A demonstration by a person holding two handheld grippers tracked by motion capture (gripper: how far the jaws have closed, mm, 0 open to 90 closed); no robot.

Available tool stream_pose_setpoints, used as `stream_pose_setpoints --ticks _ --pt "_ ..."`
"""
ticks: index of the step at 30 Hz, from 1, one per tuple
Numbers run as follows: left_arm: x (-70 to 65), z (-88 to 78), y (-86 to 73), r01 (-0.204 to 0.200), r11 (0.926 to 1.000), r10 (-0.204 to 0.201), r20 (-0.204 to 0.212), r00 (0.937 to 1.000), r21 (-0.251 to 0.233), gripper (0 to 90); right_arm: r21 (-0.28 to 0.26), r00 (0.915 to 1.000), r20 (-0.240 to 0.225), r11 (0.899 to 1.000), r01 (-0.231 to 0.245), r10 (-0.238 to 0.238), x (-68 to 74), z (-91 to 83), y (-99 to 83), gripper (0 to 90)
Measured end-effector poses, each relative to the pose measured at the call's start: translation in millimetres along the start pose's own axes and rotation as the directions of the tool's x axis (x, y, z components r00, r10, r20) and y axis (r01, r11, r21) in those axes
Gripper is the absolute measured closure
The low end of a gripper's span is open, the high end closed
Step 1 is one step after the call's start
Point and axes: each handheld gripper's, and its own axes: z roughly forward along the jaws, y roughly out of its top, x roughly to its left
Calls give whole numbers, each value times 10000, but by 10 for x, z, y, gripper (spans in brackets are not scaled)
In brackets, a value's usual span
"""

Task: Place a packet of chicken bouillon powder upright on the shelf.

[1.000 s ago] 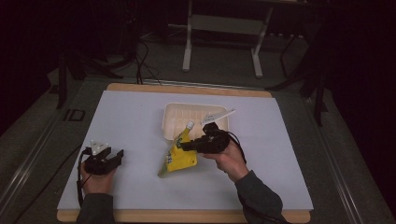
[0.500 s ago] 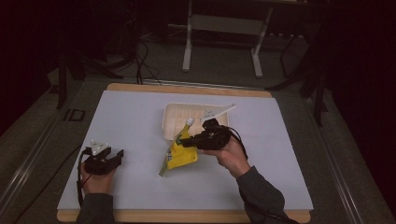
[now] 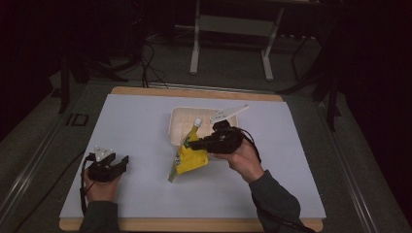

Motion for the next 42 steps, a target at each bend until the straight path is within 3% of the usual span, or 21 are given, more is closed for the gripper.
stream_pose_setpoints --ticks 14,26,42 --pt "0 2 0 -4 10000 4 0 10000 8 464 -143 9985 519 9997 195 -188 -7 -152 107 897" --pt "1 3 0 -5 10000 5 7 10000 16 464 79 9939 1060 9995 307 -314 -80 -142 201 897" --pt "0 2 1 -7 10000 7 18 10000 13 464 -33 9865 1631 9998 176 -168 -156 -86 324 899"
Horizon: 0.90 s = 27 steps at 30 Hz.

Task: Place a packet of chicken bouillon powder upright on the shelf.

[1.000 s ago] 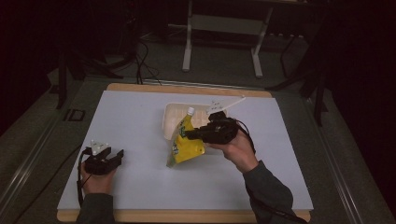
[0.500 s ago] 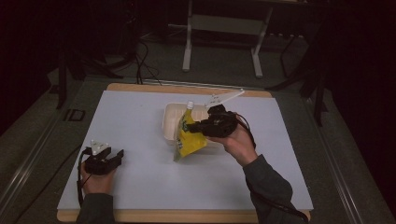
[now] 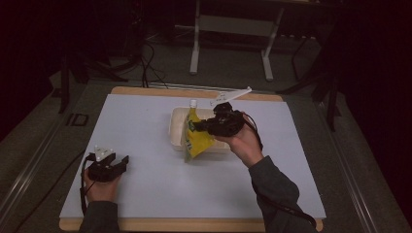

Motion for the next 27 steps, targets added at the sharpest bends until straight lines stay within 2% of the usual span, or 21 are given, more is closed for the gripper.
stream_pose_setpoints --ticks 7,14,27 --pt "-1 1 0 -23 10000 23 -8 10000 2 464 -148 9996 230 9998 -163 166 -5 54 20 899" --pt "-2 1 1 -26 10000 26 -10 10000 2 464 -602 9969 467 9963 -612 641 -50 59 27 900" --pt "0 1 1 5 10000 -5 5 10000 -14 463 -994 9908 932 9911 -888 982 -122 135 74 900"
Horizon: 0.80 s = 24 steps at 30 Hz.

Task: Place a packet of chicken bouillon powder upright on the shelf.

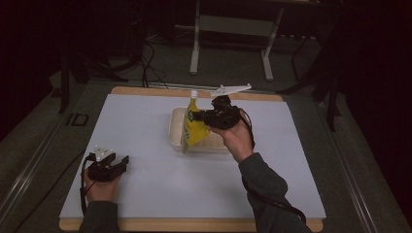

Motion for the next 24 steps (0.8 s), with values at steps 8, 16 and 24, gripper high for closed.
stream_pose_setpoints --ticks 8,16,24 --pt "0 -2 -1 -11 10000 11 13 10000 -5 462 -161 9996 263 9998 -69 73 -32 48 43 900" --pt "-2 1 0 -28 10000 28 -7 10000 10 462 -297 9994 343 9995 -92 102 -33 92 69 900" --pt "-2 1 -1 -31 10000 31 3 10000 2 462 -475 9988 452 9987 -167 188 -54 126 101 900"
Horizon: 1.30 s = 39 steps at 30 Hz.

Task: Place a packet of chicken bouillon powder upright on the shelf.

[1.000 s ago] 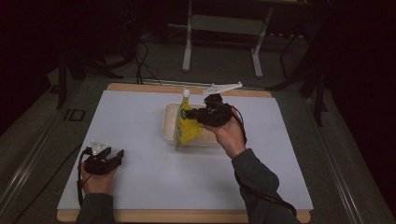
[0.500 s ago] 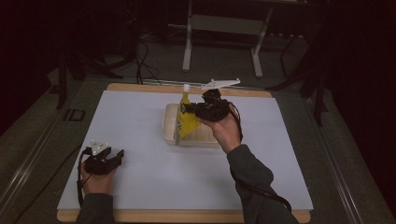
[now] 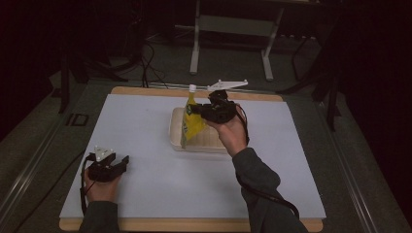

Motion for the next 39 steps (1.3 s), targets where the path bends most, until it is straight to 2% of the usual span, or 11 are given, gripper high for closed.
stream_pose_setpoints --ticks 22,28,34,39 --pt "4 1 1 1 10000 -1 30 10000 26 461 -417 9984 568 9991 5 19 -25 91 90 900" --pt "5 0 2 13 10000 -13 35 10000 34 461 -331 9968 801 9994 -38 65 3 156 58 900" --pt "3 3 1 -8 10000 8 37 10000 30 461 -217 9947 989 9994 -279 299 22 212 -26 900" --pt "4 4 2 7 10000 -7 45 10000 33 460 -293 9925 970 9969 -724 749 -6 266 -46 900"
